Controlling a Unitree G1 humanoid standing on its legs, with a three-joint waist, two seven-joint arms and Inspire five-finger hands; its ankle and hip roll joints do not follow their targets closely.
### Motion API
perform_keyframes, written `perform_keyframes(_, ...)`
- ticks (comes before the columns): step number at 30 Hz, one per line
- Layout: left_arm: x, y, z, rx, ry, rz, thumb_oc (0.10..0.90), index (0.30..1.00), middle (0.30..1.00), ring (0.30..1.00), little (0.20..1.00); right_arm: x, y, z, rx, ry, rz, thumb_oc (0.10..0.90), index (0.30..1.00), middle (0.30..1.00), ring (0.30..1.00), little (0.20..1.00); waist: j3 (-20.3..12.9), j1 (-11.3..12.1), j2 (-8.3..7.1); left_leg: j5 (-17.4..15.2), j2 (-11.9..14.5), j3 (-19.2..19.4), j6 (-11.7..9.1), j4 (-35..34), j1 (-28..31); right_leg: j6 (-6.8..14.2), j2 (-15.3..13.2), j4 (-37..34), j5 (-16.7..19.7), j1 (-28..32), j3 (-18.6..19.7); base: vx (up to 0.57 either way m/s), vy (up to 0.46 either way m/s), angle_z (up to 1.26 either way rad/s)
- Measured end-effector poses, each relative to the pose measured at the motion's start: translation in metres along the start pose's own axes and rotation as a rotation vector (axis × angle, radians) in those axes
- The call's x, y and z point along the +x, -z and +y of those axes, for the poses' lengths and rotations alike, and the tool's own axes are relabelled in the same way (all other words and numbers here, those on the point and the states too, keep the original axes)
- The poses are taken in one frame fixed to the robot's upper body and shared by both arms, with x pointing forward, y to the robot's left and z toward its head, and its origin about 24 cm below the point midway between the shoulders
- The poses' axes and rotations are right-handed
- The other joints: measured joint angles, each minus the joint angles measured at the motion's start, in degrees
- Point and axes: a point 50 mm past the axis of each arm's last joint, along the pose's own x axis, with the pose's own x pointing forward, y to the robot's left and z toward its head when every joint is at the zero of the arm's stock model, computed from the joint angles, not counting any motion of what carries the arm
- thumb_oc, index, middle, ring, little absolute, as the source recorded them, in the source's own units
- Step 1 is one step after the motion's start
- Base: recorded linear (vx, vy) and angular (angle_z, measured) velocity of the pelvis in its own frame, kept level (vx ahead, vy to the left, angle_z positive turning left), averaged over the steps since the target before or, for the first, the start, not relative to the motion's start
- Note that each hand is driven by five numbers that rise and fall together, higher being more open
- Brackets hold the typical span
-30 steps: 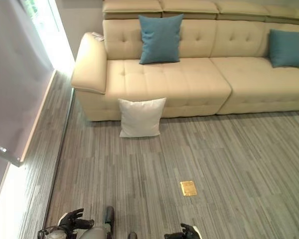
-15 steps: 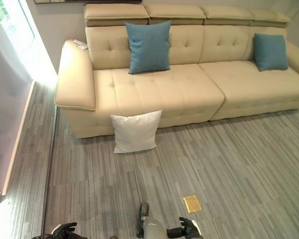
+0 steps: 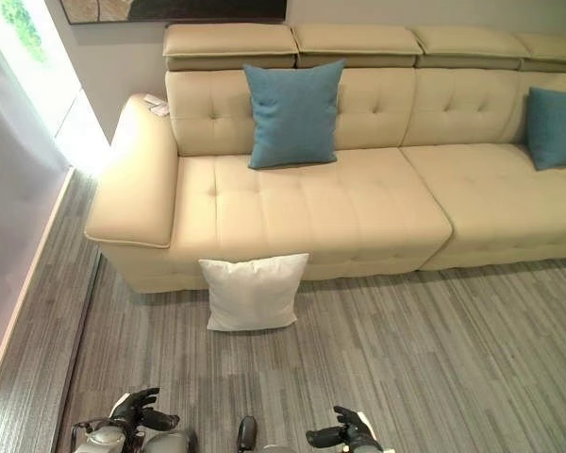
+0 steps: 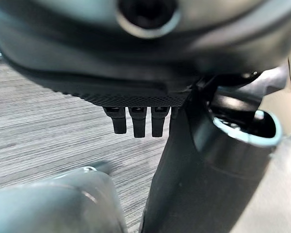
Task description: Pick up all the scattered cushions and arrange them neatly on the sofa.
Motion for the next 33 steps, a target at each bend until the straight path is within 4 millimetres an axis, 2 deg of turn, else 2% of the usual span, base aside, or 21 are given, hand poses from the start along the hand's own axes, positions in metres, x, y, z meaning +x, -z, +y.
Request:
perform_keyframes(2,0.000,0.002,-0.001,0.009,0.003,0.006,0.800,0.900,0.900,0.900,0.900,0.000,0.005,-0.001,-0.003,0.004,0.024,0.800,0.900,0.900,0.900,0.900,-0.07,0.05,0.69,3.39,-0.37,-0.23,-0.53,-4.31,-0.46,1.31,0.50,-0.05,-1.98,1.48,0.44,0.19,0.060,-0.09)
perform_keyframes(5,-0.001,0.003,-0.002,0.007,0.006,0.008,0.800,0.900,0.900,0.900,0.900,-0.002,0.012,-0.001,-0.003,0.005,0.043,0.800,0.900,0.900,0.900,0.900,-0.12,0.38,1.35,5.42,-1.30,-0.21,0.45,-4.97,-1.01,0.98,0.63,0.02,-2.66,2.52,1.69,0.12,0.062,-0.21)
perform_keyframes(6,-0.001,0.005,-0.005,0.002,0.011,0.012,0.800,0.900,0.900,0.900,0.900,-0.002,0.015,-0.003,-0.005,0.008,0.050,0.800,0.900,0.900,0.900,0.900,-0.21,0.36,2.39,8.18,-1.34,-0.14,1.28,-4.82,-0.64,1.48,1.12,0.03,-3.02,2.90,2.59,0.27,0.166,-0.55)
perform_keyframes(7,-0.002,0.010,-0.009,-0.003,0.021,0.029,0.800,0.900,0.900,0.900,0.900,-0.002,0.015,-0.005,-0.006,0.014,0.050,0.800,0.900,0.900,0.900,0.900,-0.28,0.37,3.99,9.37,-1.10,-0.34,2.97,-6.92,1.83,2.34,1.91,0.03,-3.98,4.25,4.30,0.32,0.209,-0.55)
perform_keyframes(8,-0.003,0.016,-0.009,0.001,0.020,0.052,0.800,0.900,0.900,0.900,0.900,-0.003,0.016,-0.002,-0.003,0.008,0.052,0.800,0.900,0.900,0.900,0.900,-0.59,0.03,3.88,10.01,-1.28,0.17,4.83,-9.15,4.16,3.23,1.51,0.37,-4.75,4.95,4.87,0.12,0.089,-0.38)
perform_keyframes(11,-0.004,0.019,-0.008,0.011,0.019,0.066,0.800,0.900,0.900,0.900,0.900,-0.003,0.014,0.003,-0.001,-0.006,0.045,0.800,0.900,0.900,0.900,0.900,-0.78,0.44,3.58,8.73,-2.98,1.94,6.69,-11.01,6.90,5.99,-0.83,3.83,-7.48,4.26,6.32,0.14,0.139,-0.28)
perform_keyframes(13,-0.004,0.019,-0.004,0.013,0.010,0.067,0.800,0.900,0.900,0.900,0.900,-0.001,0.009,0.003,-0.003,-0.008,0.032,0.800,0.900,0.900,0.900,0.900,-0.82,1.00,3.70,8.28,-3.20,3.51,7.36,-12.35,8.19,6.90,-1.54,7.62,-9.10,2.50,6.50,0.09,0.117,-0.50)
perform_keyframes(14,-0.005,0.024,0.001,0.018,-0.004,0.075,0.800,0.900,0.900,0.900,0.900,0.000,0.002,0.006,-0.004,-0.015,0.012,0.800,0.900,0.900,0.900,0.900,-0.84,1.61,3.90,7.98,-2.82,4.65,8.11,-12.96,8.89,9.36,-1.89,14.65,-11.36,-0.70,6.09,0.04,0.065,-0.47)
perform_keyframes(16,-0.004,0.022,0.007,0.026,-0.016,0.073,0.800,0.900,0.900,0.900,0.900,0.000,-0.002,0.007,-0.005,-0.020,0.000,0.800,0.900,0.900,0.900,0.900,-0.78,1.54,3.94,7.27,-2.67,4.75,8.71,-12.97,9.22,11.53,-2.50,25.27,-12.96,-5.78,5.96,0.09,0.063,-0.13)
perform_keyframes(17,-0.004,0.022,0.011,0.029,-0.026,0.072,0.800,0.900,0.900,0.900,0.900,0.000,-0.004,0.007,0.003,-0.016,-0.013,0.800,0.900,0.900,0.900,0.900,-0.76,1.53,3.60,6.71,-3.11,4.53,9.33,-12.82,9.62,14.18,-4.36,33.08,-15.82,-10.19,5.10,0.19,0.034,0.11)
perform_keyframes(19,-0.005,0.028,0.014,0.034,-0.033,0.089,0.800,0.900,0.900,0.900,0.900,0.000,-0.004,0.003,-0.002,-0.005,-0.020,0.800,0.900,0.900,0.900,0.900,-0.78,1.49,3.34,5.87,-3.92,4.37,9.84,-13.67,11.11,14.23,-7.61,34.91,-15.98,-12.91,4.26,0.22,-0.034,0.08)
perform_keyframes(20,-0.006,0.029,0.014,0.034,-0.033,0.095,0.800,0.900,0.900,0.900,0.900,0.000,-0.003,0.003,-0.003,-0.002,-0.019,0.800,0.900,0.900,0.900,0.900,-0.88,1.38,3.17,6.17,-4.04,4.21,9.92,-13.92,11.42,14.13,-8.09,33.41,-15.90,-12.79,3.77,0.19,-0.072,0.12)
perform_keyframes(21,-0.006,0.030,0.015,0.035,-0.036,0.097,0.800,0.900,0.900,0.900,0.900,0.000,-0.004,0.002,-0.004,0.000,-0.020,0.800,0.900,0.900,0.900,0.900,-0.83,1.37,2.95,5.89,-4.17,3.80,9.61,-14.41,11.78,13.31,-9.58,29.42,-15.35,-13.38,3.01,0.12,-0.047,0.13)
perform_keyframes(24,-0.007,0.032,0.014,0.033,-0.033,0.106,0.800,0.900,0.900,0.900,0.900,0.000,-0.006,0.002,-0.004,0.000,-0.026,0.800,0.900,0.900,0.900,0.900,-0.97,0.69,2.41,5.77,-4.09,2.51,9.99,-14.99,12.03,12.19,-9.55,19.88,-11.89,-14.75,3.43,0.21,-0.089,0.17)
perform_keyframes(26,-0.007,0.036,0.012,0.032,-0.029,0.128,0.800,0.900,0.900,0.900,0.900,0.001,-0.011,0.003,-0.006,-0.003,-0.037,0.800,0.900,0.900,0.900,0.900,-0.61,-0.13,2.94,5.53,-3.24,1.54,9.52,-15.49,13.15,12.74,-8.16,13.52,-5.43,-14.64,4.49,0.19,-0.130,0.22)
perform_keyframes(28,-0.008,0.039,0.012,0.032,-0.029,0.132,0.800,0.900,0.900,0.900,0.900,0.001,-0.008,0.004,-0.005,-0.004,-0.027,0.800,0.900,0.900,0.900,0.900,-0.63,-0.34,2.55,4.89,-3.22,1.17,8.58,-15.49,14.07,11.92,-8.28,11.25,-0.89,-14.07,4.35,0.19,-0.156,0.15)
perform_keyframes(29,-0.009,0.041,0.010,0.030,-0.025,0.139,0.800,0.900,0.900,0.900,0.900,0.000,-0.005,0.003,-0.006,-0.003,-0.019,0.800,0.900,0.900,0.900,0.900,-0.39,-0.32,3.06,4.56,-2.61,0.52,7.04,-15.45,15.21,9.69,-7.72,8.78,2.91,-11.51,2.87,0.12,-0.109,0.13)
perform_keyframes(30,-0.010,0.044,0.008,0.028,-0.019,0.146,0.800,0.900,0.900,0.900,0.900,-0.001,0.001,0.002,-0.007,-0.001,-0.006,0.800,0.900,0.900,0.900,0.900,-0.44,-0.51,3.66,4.66,-1.97,0.20,6.66,-15.45,15.45,9.56,-6.95,7.43,3.25,-10.24,2.83,0.25,-0.254,0.19)
perform_keyframes(31,-0.010,0.045,0.005,0.025,-0.014,0.147,0.800,0.900,0.900,0.900,0.900,-0.001,0.003,0.001,-0.010,0.001,0.001,0.800,0.900,0.900,0.900,0.900,-0.60,-0.58,4.58,4.08,-0.56,-0.41,5.26,-14.64,15.63,8.59,-5.61,5.45,3.89,-8.28,1.93,0.13,-0.146,0.14)
perform_keyframes(33,-0.011,0.047,0.005,0.025,-0.014,0.152,0.800,0.900,0.900,0.900,0.900,-0.001,0.003,0.001,-0.009,0.000,0.001,0.800,0.900,0.900,0.900,0.900,-0.66,-0.74,4.74,3.90,0.12,-1.03,4.93,-14.19,15.91,8.29,-4.85,4.84,3.68,-7.37,1.47,0.14,-0.196,0.15)
